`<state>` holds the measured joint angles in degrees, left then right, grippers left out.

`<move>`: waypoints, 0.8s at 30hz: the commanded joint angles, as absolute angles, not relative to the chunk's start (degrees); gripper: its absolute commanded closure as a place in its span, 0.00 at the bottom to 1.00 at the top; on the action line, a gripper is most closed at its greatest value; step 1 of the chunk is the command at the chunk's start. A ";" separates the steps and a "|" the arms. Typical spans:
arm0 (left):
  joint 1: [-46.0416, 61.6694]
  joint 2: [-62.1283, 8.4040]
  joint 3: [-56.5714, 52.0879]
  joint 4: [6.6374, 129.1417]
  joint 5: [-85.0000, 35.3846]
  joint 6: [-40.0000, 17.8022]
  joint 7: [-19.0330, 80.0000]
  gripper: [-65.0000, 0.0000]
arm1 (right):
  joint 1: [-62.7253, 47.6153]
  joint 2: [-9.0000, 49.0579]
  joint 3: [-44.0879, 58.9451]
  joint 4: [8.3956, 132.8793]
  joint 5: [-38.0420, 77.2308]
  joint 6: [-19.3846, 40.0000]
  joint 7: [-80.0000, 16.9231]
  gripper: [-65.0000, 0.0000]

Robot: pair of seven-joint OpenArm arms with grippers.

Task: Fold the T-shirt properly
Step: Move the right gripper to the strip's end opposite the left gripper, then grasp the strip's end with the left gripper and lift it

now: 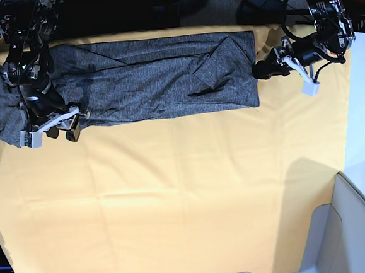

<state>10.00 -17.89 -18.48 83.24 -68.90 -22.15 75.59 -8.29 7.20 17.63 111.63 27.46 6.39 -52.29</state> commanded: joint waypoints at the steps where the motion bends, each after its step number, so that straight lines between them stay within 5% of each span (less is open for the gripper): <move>1: 9.89 -18.42 -18.59 83.74 -65.63 -21.93 75.56 0.55 | -8.22 7.52 18.68 112.66 28.00 6.55 -50.95 0.50; 21: 10.77 -15.60 -9.98 87.43 -65.01 -21.93 75.03 0.56 | -10.68 7.52 25.71 112.40 27.91 6.64 -50.95 0.50; 24: 10.77 -15.69 -10.24 87.43 -65.01 -21.93 75.03 0.66 | -10.68 7.52 25.71 112.31 27.82 6.64 -50.95 0.50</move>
<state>10.76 -15.14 -10.17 87.09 -66.13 -22.31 73.38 -11.11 6.94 25.39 111.48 27.42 6.37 -52.45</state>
